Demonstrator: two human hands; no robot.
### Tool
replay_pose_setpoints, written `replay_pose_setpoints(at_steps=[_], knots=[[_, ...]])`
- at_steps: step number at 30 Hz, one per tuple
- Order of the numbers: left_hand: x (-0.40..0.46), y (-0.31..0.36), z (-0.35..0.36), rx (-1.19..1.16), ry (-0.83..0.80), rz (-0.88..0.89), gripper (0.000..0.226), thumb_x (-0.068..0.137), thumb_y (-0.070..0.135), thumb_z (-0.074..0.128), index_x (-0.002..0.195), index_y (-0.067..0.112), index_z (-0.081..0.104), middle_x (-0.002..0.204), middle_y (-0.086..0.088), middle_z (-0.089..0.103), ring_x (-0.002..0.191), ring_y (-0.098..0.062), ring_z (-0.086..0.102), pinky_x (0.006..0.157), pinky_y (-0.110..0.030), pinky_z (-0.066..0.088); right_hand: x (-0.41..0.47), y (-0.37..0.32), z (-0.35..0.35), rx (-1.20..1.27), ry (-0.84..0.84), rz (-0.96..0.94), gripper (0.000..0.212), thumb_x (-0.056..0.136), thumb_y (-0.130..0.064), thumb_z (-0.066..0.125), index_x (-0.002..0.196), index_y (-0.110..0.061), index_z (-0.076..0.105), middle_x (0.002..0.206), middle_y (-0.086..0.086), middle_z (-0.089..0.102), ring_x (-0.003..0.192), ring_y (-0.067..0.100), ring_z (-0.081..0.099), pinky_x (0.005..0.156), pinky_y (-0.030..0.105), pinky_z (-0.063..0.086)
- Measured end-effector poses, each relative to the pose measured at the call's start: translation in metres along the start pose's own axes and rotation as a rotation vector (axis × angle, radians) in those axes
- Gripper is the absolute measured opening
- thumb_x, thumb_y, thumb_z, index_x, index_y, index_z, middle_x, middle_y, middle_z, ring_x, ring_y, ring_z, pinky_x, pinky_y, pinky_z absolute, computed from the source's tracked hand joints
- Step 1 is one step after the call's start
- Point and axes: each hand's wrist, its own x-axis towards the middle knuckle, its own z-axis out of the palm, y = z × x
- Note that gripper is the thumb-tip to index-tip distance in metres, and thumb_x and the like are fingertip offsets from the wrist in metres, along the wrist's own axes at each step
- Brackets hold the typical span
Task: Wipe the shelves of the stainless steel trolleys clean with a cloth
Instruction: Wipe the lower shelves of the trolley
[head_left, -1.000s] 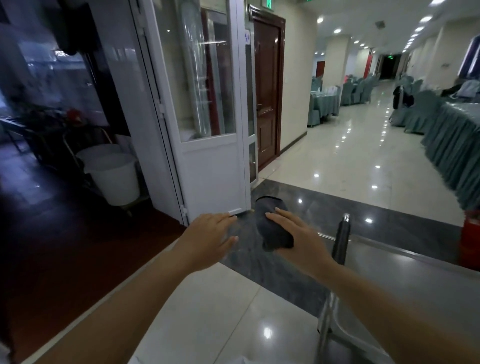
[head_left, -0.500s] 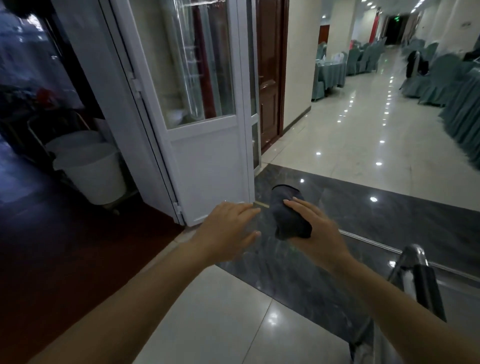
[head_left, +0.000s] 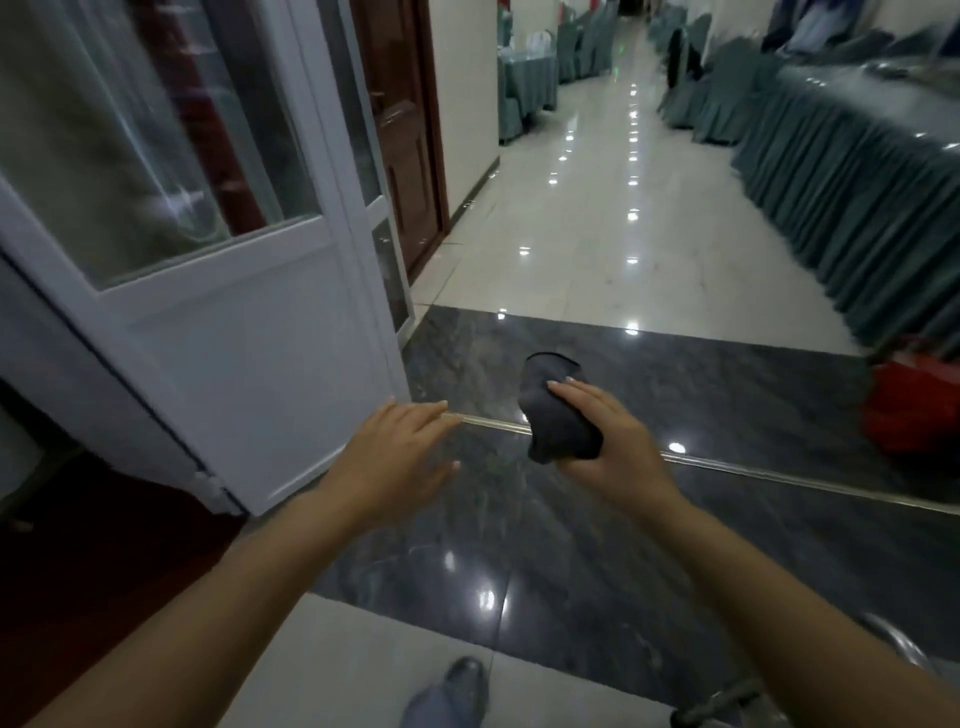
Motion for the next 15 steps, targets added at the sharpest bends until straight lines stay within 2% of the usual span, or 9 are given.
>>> replay_pose_setpoints(at_steps=[4, 8, 10, 13, 15], knots=[[0.117, -0.031, 0.017, 0.026, -0.053, 0.140, 0.061, 0.096, 0.045, 0.046, 0.151, 0.028, 0.024, 0.159, 0.004, 0.019, 0.144, -0.013, 0.021, 0.119, -0.034, 0.003, 0.061, 0.047, -0.009, -0.127, 0.081, 0.105, 0.078, 0.068, -0.018, 0.079, 0.137, -0.033, 0.047, 0.145, -0.006, 0.044, 0.132, 0.012, 0.042, 0.106, 0.028, 0.036], [0.234, -0.032, 0.030, 0.021, -0.049, 0.341, 0.066, 0.095, 0.045, 0.047, 0.152, 0.026, 0.019, 0.159, 0.004, 0.018, 0.145, -0.011, 0.018, 0.118, -0.034, 0.000, 0.096, 0.095, -0.035, -0.157, 0.155, 0.276, 0.077, 0.067, -0.015, 0.078, 0.136, -0.030, 0.048, 0.145, -0.004, 0.044, 0.132, 0.014, 0.042, 0.108, 0.030, 0.035], [0.290, -0.018, 0.037, 0.015, -0.038, 0.438, 0.069, 0.095, 0.047, 0.044, 0.153, 0.025, 0.014, 0.160, 0.004, 0.016, 0.145, -0.012, 0.017, 0.118, -0.034, -0.001, 0.104, 0.121, -0.053, -0.163, 0.220, 0.357, 0.077, 0.065, -0.015, 0.076, 0.135, -0.032, 0.049, 0.144, -0.005, 0.045, 0.132, 0.010, 0.040, 0.109, 0.024, 0.032], [0.370, 0.017, 0.051, -0.005, -0.030, 0.572, 0.071, 0.096, 0.049, 0.041, 0.153, 0.023, 0.010, 0.160, 0.003, 0.015, 0.146, -0.012, 0.016, 0.118, -0.033, -0.002, 0.107, 0.165, -0.080, -0.186, 0.328, 0.481, 0.079, 0.064, -0.013, 0.077, 0.131, -0.044, 0.046, 0.140, -0.011, 0.046, 0.130, -0.002, 0.038, 0.105, 0.007, 0.025], [0.418, 0.047, 0.060, -0.023, -0.033, 0.671, 0.069, 0.096, 0.050, 0.039, 0.153, 0.023, 0.011, 0.161, 0.003, 0.015, 0.147, -0.012, 0.015, 0.118, -0.033, -0.004, 0.109, 0.197, -0.099, -0.210, 0.392, 0.554, 0.080, 0.065, -0.014, 0.078, 0.129, -0.050, 0.044, 0.138, -0.017, 0.046, 0.128, -0.008, 0.037, 0.105, 0.008, 0.027]])
